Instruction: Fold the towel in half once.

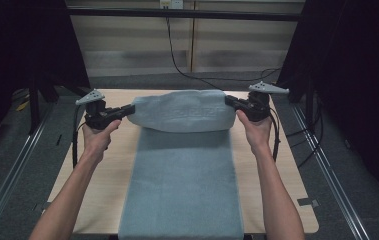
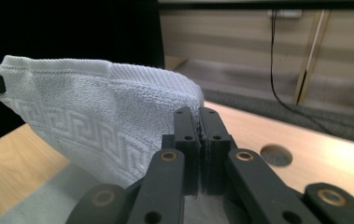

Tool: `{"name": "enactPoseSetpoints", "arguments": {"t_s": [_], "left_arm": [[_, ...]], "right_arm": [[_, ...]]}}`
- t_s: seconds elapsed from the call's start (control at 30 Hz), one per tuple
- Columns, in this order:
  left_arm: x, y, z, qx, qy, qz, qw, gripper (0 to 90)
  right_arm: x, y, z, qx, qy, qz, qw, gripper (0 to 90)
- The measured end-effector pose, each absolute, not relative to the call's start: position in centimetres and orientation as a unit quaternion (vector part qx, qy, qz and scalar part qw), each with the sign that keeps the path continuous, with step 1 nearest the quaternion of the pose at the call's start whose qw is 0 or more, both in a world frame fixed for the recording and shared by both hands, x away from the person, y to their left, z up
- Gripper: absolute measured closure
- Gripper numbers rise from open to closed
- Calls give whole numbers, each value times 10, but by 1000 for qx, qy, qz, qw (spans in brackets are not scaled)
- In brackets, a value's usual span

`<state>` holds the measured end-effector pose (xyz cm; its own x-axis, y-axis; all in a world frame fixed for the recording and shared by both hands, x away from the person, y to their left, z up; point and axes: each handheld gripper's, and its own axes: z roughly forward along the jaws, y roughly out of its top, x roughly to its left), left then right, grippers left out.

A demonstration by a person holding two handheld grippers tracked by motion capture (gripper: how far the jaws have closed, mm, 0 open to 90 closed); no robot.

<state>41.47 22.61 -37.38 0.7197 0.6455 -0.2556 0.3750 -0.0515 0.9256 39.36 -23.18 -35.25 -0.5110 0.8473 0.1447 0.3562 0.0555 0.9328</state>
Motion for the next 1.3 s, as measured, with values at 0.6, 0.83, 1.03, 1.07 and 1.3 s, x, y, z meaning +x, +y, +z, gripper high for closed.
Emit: {"name": "enactPoseSetpoints", "arguments": {"t_s": [0.6,0.83,1.03,1.07,1.3], "left_arm": [[327,236,-333,742,271,129,600,869],[291,241,-323,734,247,123,621,868],[271,242,-377,766,264,88,579,868],[269,242,-390,770,270,75,573,867],[244,244,-459,801,291,15,523,864]], "right_arm": [[282,-236,-330,364,723,542,226,877],[246,-245,-306,342,710,568,237,877],[210,-238,-341,339,745,534,211,875],[205,-236,-352,341,753,527,198,875],[175,-233,-432,377,777,489,124,866]]}}
